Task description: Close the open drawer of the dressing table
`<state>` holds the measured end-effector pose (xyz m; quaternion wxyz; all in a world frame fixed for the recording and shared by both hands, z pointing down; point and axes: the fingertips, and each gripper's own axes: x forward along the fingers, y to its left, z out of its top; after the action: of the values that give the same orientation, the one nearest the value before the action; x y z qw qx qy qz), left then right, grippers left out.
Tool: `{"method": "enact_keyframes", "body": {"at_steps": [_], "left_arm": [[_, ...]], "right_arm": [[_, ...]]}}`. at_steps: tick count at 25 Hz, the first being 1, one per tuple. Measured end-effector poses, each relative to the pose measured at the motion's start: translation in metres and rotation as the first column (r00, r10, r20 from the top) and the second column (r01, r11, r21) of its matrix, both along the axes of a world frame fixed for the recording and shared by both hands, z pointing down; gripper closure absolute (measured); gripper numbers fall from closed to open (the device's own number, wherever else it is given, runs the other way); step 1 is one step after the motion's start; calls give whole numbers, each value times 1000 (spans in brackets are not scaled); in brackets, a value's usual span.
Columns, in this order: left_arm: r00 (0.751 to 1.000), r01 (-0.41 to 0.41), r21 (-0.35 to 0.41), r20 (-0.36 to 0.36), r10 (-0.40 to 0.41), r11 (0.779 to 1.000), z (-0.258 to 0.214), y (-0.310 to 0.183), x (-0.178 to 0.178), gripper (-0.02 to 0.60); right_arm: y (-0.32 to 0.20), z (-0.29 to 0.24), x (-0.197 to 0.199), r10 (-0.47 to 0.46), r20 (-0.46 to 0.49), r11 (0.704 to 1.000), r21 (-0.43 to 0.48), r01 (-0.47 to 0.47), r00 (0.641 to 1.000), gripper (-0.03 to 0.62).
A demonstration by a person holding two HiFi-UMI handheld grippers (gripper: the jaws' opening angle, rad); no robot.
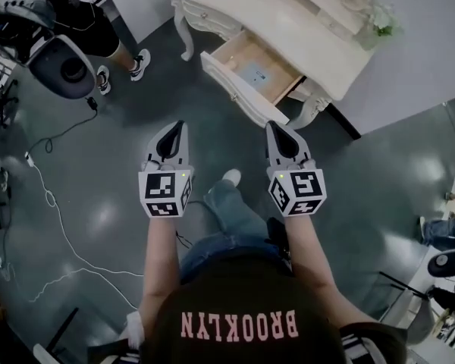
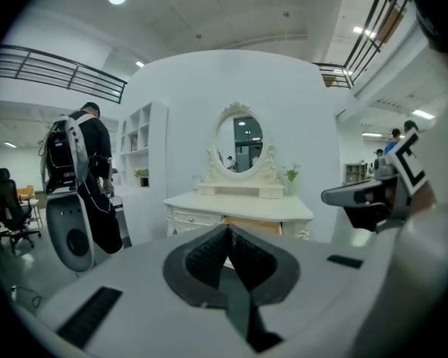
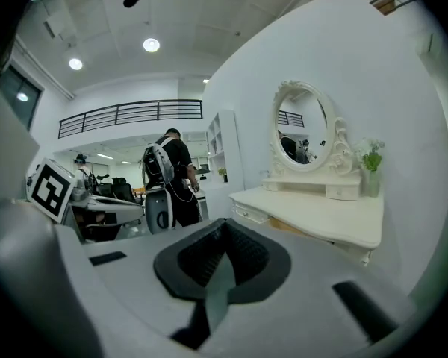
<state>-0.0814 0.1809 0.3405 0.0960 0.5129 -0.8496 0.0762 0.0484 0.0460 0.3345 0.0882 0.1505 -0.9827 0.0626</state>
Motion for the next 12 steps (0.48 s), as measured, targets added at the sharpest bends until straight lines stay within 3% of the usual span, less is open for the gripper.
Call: {"method": "enact_keyframes", "body": {"at_steps": [6,12], "left_arm": [[993,-116,-42,-29,115,992,12,-77,-44,577],[972,-233,-111,-45,229,966,30,-147,-81,577]], "right_arm": [[-60,13,-34,95,-26,994,-43,-96,995,597],[-119,29,-52,197,-73,978,-50,-201,978,597]]}}
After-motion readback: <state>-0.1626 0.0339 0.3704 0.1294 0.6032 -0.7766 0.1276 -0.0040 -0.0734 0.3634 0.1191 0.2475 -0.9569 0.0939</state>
